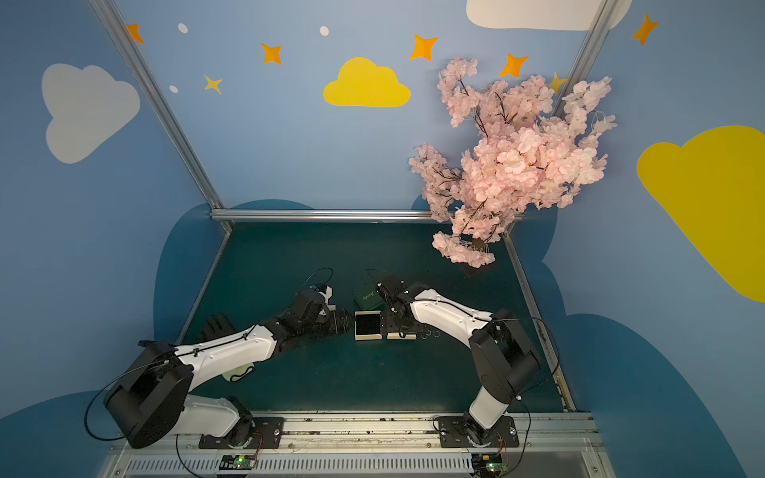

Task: Take the rings out of the lift-off lid box
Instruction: Pick up the lid from the center of the board, then close the lid on the jewelry box.

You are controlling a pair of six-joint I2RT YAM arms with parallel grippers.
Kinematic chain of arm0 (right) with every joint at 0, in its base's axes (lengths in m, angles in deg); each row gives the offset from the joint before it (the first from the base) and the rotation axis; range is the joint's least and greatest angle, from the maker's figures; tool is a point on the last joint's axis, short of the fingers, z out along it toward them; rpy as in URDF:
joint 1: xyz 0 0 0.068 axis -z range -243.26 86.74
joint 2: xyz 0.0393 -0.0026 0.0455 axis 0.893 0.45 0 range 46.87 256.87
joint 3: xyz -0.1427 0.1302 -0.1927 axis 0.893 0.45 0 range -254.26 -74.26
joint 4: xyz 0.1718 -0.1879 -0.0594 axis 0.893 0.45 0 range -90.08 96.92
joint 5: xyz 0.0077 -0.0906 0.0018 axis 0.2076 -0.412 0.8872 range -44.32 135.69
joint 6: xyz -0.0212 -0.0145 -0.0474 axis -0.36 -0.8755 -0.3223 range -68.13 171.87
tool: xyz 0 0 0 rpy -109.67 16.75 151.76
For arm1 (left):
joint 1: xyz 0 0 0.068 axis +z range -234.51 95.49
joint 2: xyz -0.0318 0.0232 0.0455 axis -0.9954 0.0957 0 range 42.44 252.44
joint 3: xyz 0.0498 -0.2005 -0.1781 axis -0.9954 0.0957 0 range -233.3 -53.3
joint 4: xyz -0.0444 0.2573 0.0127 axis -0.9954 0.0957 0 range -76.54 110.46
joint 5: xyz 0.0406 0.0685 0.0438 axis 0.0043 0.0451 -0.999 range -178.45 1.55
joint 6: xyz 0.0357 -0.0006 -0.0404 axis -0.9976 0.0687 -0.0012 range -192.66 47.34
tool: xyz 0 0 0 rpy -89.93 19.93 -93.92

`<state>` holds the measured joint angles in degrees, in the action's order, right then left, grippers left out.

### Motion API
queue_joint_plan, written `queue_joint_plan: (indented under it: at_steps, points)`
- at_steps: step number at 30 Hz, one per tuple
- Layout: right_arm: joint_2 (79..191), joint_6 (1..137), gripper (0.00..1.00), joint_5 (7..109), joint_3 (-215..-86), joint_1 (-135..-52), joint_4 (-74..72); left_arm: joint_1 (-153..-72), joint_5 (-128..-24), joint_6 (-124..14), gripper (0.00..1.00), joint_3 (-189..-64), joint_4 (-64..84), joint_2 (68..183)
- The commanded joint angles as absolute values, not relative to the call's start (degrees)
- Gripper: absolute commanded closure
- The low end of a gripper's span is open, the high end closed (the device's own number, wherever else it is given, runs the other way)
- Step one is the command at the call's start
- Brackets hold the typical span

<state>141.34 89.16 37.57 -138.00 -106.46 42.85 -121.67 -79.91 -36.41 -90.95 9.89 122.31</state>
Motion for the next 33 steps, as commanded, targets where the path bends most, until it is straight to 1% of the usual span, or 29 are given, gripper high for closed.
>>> queue_joint_plan:
  at_steps: [1,7,13,23,33]
  points:
    - [139.03,91.23,0.09,38.51,-139.53,-107.28,45.03,-121.42,-80.71,-36.18,0.15,-90.57,10.14,121.35]
    - [138.58,91.59,0.09,40.74,-139.61,-108.42,41.6,-121.51,-80.71,-35.91,0.15,-90.37,9.86,121.47]
    - [142.62,90.51,0.09,43.14,-143.06,-109.55,39.48,-121.42,-81.05,-35.69,0.15,-90.32,9.87,121.62]
    - [149.22,88.93,0.09,43.75,-149.25,-111.49,40.41,-121.35,-81.42,-35.64,0.15,-90.3,10.03,121.4]
    - [151.67,88.56,0.09,43.75,-151.51,-112.61,41.65,-121.4,-81.5,-35.56,0.15,-90.24,10.03,121.46]
